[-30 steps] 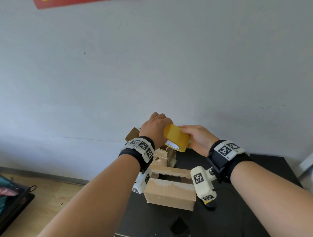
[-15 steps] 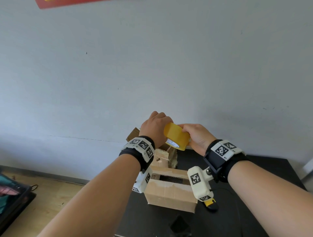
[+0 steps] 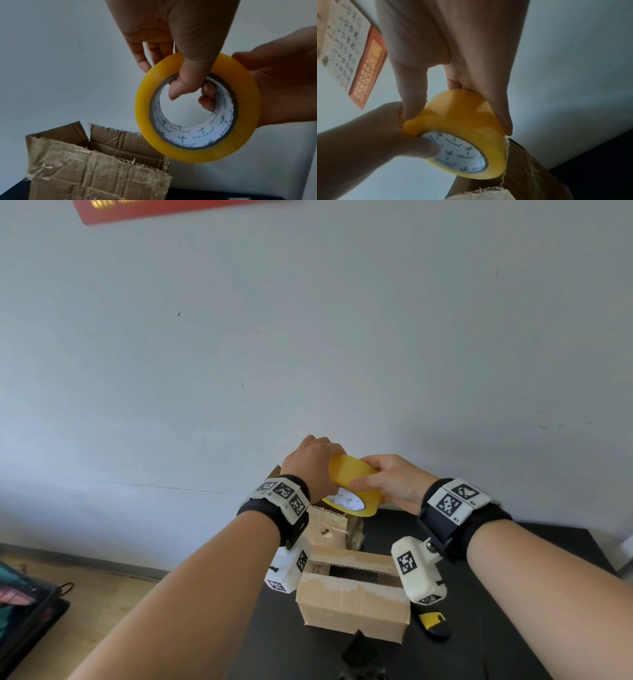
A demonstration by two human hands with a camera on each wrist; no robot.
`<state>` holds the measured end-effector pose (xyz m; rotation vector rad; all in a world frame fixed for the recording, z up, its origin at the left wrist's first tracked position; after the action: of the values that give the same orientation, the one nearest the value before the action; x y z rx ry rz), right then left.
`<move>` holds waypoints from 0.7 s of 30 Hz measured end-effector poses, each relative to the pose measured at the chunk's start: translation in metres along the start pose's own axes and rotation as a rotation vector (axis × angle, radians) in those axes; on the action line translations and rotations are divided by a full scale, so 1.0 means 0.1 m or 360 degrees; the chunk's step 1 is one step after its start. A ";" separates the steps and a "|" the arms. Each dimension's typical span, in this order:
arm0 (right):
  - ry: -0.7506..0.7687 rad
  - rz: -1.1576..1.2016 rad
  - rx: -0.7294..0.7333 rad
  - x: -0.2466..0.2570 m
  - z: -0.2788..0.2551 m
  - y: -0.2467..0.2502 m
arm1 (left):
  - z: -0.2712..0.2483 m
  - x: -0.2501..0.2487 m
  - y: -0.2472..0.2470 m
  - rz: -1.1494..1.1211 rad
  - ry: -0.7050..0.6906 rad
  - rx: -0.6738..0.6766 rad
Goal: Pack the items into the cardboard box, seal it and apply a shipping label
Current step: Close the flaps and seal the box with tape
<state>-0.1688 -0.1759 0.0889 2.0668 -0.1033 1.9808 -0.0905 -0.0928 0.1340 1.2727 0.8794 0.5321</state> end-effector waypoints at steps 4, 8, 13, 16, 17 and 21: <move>-0.0031 0.0042 0.0004 0.03 0.03 -0.02 | 0.03 0.05 0.03 -0.0040 0.0003 0.0000; -0.0054 0.0126 0.0038 0.02 0.04 -0.06 | 0.05 0.11 0.04 -0.0116 -0.0005 0.0028; -0.0136 0.0188 0.0065 -0.02 0.02 -0.09 | 0.07 0.24 -0.01 -0.0250 0.0065 0.0165; -0.0226 0.0180 -0.0107 -0.02 0.04 -0.06 | 0.05 0.20 0.01 -0.0312 0.0006 0.0147; -0.0254 0.0141 -0.0191 -0.01 0.03 -0.04 | 0.03 0.15 0.03 -0.0264 -0.0061 0.0103; -0.0298 -0.0006 -0.0261 0.02 0.05 -0.04 | 0.02 0.05 0.11 -0.0209 -0.0224 -0.0001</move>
<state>-0.1635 -0.1734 0.0899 2.1370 -0.2889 1.7107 -0.0846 -0.0875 0.1434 1.2266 0.8378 0.3349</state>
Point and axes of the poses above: each hand's wrist, its own z-axis towards the middle knuckle, its own y-axis out of the back of the hand, x = y × z, the point moved 9 cm from there along z, towards the middle knuckle, and after that the axes turned 15 degrees about y, right-handed, at the moved point
